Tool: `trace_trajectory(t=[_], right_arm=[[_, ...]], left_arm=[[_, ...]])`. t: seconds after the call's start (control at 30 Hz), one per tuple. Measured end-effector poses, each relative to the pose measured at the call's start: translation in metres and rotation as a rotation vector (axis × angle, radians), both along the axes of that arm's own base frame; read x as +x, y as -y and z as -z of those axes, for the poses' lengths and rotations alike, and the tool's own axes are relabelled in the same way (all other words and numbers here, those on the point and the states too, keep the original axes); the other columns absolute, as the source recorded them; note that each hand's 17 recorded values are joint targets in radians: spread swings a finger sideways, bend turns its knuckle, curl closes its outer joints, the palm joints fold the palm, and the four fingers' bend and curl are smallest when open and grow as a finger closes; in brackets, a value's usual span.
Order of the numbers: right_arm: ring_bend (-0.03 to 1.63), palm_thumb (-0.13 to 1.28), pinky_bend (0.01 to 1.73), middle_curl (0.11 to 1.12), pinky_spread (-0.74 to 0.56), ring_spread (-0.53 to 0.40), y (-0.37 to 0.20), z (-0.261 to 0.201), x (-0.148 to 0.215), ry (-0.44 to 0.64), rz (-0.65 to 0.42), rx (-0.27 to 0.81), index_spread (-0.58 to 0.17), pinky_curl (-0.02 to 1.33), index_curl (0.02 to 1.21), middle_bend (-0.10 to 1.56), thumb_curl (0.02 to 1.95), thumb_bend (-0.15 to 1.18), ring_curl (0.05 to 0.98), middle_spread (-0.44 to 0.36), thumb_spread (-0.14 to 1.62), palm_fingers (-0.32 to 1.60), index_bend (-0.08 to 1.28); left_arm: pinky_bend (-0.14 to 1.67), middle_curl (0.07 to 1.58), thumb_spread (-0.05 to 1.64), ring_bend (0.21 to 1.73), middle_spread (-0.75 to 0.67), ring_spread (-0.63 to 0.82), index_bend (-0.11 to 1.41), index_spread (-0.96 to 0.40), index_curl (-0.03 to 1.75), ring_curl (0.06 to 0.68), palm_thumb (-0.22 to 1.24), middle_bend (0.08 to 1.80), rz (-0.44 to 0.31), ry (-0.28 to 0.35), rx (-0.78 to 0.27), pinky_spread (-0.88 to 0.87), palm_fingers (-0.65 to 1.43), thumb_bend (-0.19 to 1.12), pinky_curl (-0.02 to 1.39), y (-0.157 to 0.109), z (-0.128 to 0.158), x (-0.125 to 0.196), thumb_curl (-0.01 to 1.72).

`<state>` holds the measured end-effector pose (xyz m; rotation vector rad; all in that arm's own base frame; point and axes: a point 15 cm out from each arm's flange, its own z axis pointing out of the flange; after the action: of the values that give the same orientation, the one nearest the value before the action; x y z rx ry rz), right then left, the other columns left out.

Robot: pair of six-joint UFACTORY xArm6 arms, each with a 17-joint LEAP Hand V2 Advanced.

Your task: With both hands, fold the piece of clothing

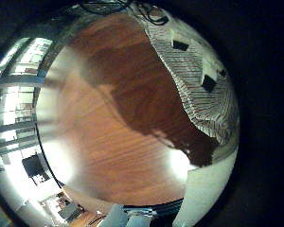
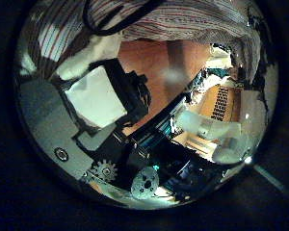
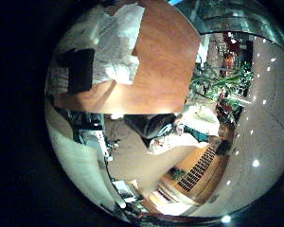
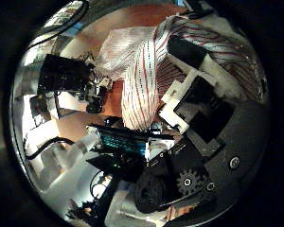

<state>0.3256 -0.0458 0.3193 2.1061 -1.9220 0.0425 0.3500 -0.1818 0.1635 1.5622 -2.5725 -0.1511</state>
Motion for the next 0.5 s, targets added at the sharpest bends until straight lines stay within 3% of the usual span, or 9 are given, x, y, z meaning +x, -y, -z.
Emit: trace_trajectory(t=[0.2, 0.5], right_arm=[[1.3, 0.92, 1.16, 0.82, -0.23, -0.24, 0.023, 0.016, -0.019, -0.028, 0.073, 0.048, -0.286, 1.01, 0.92, 1.27, 0.73, -0.01, 0.814, -0.142, 1.09, 1.08, 1.03], [1.3, 0.92, 1.16, 0.82, -0.23, -0.242, 0.018, 0.005, -0.021, -0.009, 0.057, 0.05, -0.288, 1.02, 0.93, 1.27, 0.73, -0.01, 0.819, -0.143, 1.09, 1.08, 1.02]], left_arm=[[0.74, 0.72, 1.41, 1.18, -0.47, -0.47, 0.6, -0.55, 0.78, 0.464, 0.42, 0.97, 0.027, -0.063, 0.001, -0.66, 1.13, 0.0, 0.55, -0.032, -0.045, -0.019, 0.26], [0.81, 0.75, 1.46, 1.22, -0.5, -0.47, 0.6, -0.61, 0.89, 0.491, 0.49, 1.01, 0.085, -0.122, 0.008, -0.7, 1.1, 0.02, 0.6, -0.037, -0.094, -0.038, 0.26]])
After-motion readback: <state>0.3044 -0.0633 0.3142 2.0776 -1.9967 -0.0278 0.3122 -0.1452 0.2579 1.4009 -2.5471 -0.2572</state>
